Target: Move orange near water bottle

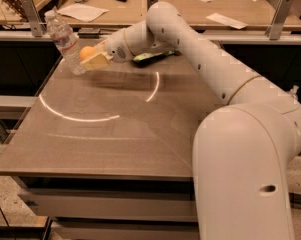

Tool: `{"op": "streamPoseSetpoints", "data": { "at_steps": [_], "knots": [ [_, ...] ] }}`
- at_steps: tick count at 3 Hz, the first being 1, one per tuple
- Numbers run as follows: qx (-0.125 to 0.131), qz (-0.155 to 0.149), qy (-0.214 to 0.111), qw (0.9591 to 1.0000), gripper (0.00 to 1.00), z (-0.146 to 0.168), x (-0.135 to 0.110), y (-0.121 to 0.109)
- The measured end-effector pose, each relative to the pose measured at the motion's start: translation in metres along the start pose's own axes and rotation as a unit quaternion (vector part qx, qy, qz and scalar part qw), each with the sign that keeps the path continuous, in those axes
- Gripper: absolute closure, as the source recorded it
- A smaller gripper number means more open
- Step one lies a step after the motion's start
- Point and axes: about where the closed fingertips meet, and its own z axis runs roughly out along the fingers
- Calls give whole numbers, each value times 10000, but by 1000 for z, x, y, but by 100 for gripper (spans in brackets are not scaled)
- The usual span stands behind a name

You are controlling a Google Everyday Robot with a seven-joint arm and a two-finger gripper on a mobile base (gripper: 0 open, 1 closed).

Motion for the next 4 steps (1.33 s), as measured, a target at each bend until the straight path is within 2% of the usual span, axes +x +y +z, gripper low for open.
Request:
{"op": "streamPoseSetpoints", "data": {
  "at_steps": [1, 2, 3, 4],
  "knots": [
    [-85, 132, 315, 9994, 100, -2, 19, -6],
    [-401, 438, 432, 9973, 84, 6, 31, -10],
    [-785, 593, 481, 9940, 61, 11, 25, -10],
    [-823, 521, 456, 9942, 36, 7, 17, -12]
  ]
}}
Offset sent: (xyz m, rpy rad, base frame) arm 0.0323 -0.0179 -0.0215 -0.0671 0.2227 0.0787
